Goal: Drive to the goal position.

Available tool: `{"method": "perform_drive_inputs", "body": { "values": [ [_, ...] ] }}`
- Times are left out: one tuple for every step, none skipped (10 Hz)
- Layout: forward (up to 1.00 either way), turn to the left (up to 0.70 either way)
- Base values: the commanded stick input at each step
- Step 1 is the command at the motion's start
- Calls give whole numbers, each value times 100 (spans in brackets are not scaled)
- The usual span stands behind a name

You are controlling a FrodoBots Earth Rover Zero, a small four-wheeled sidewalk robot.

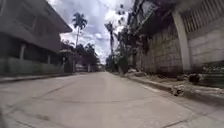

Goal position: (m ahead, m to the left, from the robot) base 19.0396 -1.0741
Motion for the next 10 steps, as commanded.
{"method": "perform_drive_inputs", "body": {
  "values": [
    [50,-5],
    [50,-5],
    [50,-5],
    [50,-5],
    [50,-5],
    [50,-5],
    [50,-5],
    [50,-5],
    [50,-5],
    [50,-5]
  ]
}}
